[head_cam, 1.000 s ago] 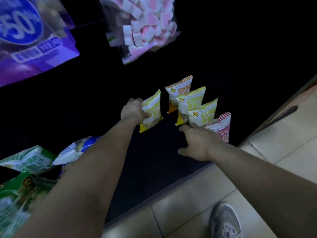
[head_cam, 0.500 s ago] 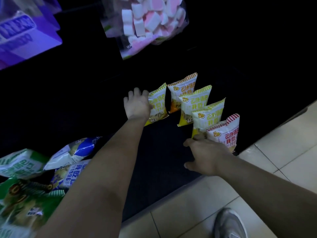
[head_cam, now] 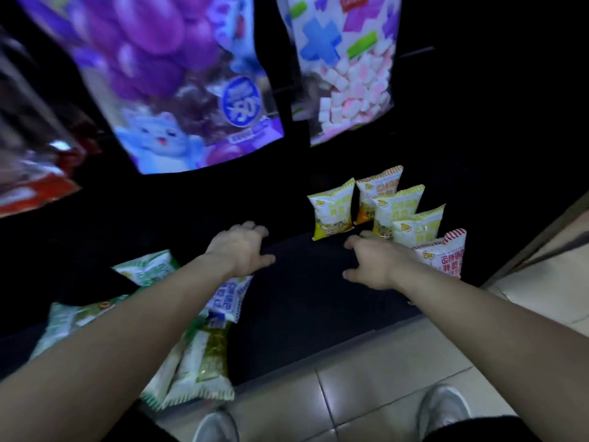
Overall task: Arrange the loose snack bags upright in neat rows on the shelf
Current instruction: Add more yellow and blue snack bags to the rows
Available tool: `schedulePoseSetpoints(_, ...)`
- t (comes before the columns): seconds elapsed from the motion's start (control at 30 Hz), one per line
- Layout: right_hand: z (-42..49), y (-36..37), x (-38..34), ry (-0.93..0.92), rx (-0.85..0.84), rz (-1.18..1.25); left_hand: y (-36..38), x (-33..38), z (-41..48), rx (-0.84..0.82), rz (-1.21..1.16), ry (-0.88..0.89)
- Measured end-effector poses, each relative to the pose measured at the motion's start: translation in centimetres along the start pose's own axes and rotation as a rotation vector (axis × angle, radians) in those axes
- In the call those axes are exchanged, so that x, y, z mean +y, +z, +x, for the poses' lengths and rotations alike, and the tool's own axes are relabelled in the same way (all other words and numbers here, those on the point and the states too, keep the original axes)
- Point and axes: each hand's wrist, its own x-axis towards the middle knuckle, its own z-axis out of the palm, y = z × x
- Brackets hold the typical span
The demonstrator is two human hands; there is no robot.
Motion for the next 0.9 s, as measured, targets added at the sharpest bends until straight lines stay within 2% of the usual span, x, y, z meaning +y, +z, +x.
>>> schedulePoseSetpoints(0.27, -0.4, 0.1, -8.2, -0.138, 0.012, -0.133, 3.1, -9.3, -12.9, -0.132, -0.020, -0.165)
schedulePoseSetpoints(0.4, 1.5, 3.6, -12.9, -0.144, -0.040, -0.055, 4.9, -13.0, -14.7, -0.113, -0.128, -0.213)
schedulePoseSetpoints(0.57, 6.3, 10.3, -18.3, -0.122, -0.142, 0.051, 7.1, -15.4, -14.2, -0.097, -0.144, -0.157)
schedulePoseSetpoints(0.67, 9.1, 14.0, -20.6, -0.076, -0.142, 0.117, 8.0, -16.4, -13.6, -0.097, -0.163, -0.164)
schedulePoseSetpoints(0.8, 11.9, 18.3, -22.4, 0.108, -0.137, 0.132, 9.0, -17.1, -13.0, -0.106, -0.183, -0.231)
schedulePoseSetpoints(0.9, 12.9, 20.5, -23.4, 0.143, -0.168, 0.219, 9.3, -17.5, -12.7, -0.120, -0.204, -0.284)
